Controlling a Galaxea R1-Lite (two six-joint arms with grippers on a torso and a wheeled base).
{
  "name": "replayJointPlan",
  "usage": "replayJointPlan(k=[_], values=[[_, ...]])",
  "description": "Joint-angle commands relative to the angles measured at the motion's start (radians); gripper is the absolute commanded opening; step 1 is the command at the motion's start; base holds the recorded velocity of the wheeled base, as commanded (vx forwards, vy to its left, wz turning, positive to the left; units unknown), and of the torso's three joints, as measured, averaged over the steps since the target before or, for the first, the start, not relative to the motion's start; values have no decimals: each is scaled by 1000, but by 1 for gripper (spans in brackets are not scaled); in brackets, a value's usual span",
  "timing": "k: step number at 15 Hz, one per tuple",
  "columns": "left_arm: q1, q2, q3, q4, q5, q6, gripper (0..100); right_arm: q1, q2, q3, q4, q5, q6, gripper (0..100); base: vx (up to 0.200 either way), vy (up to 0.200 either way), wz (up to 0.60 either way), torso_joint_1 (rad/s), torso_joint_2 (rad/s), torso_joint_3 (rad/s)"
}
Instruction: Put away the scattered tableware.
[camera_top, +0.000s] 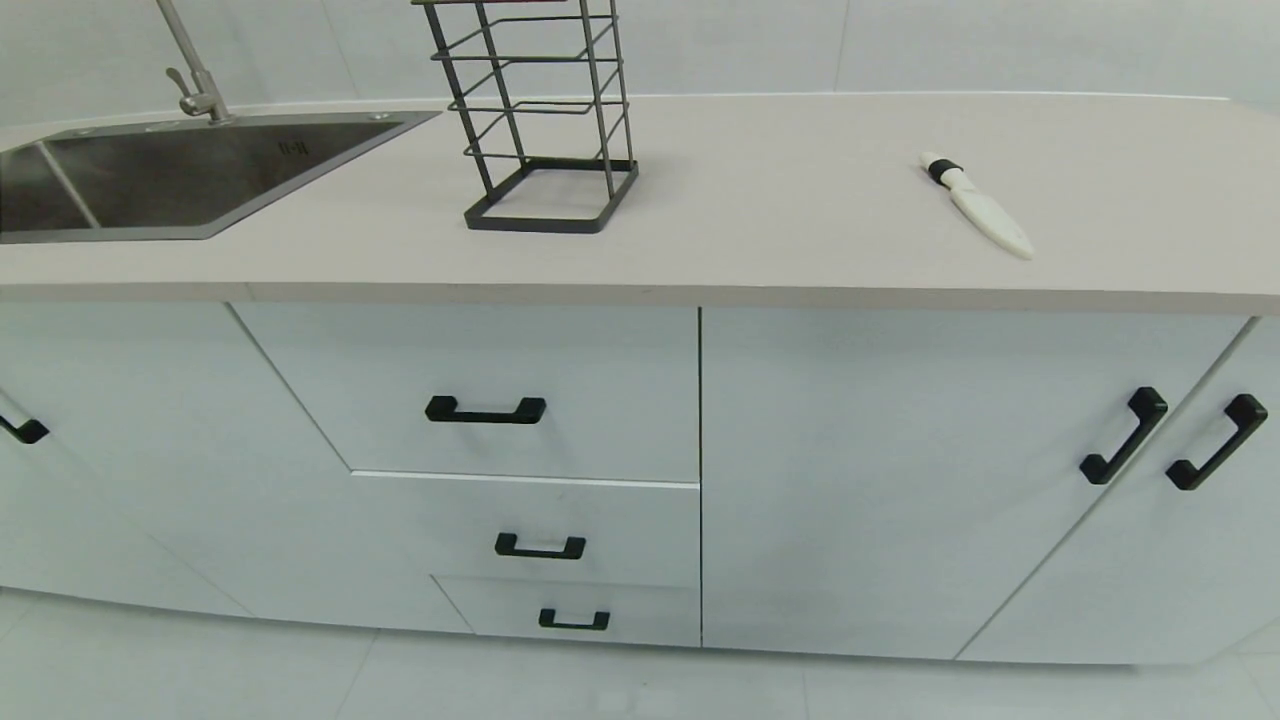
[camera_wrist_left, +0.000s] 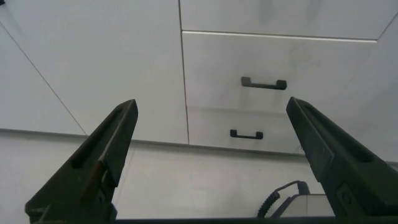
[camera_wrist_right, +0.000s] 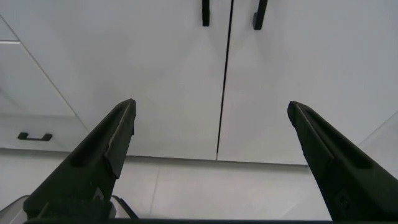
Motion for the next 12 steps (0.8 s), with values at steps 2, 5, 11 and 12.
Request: replayJointPlan(k=[2, 5, 11, 12], values=[[0, 2, 0, 1, 1, -3, 100, 0, 0, 0, 0, 1, 0, 100, 100, 0, 0, -4, -1, 1], [0, 2, 0, 1, 1, -3, 100, 0, 0, 0, 0, 4, -2, 100, 0, 0, 0, 0, 0, 0], [0, 2, 0, 1, 1, -5, 100, 0, 0, 0, 0, 4, -3, 100, 0, 0, 0, 0, 0, 0], [0, 2, 0, 1, 1, -5, 100, 0, 0, 0, 0, 4, -3, 100, 0, 0, 0, 0, 0, 0]])
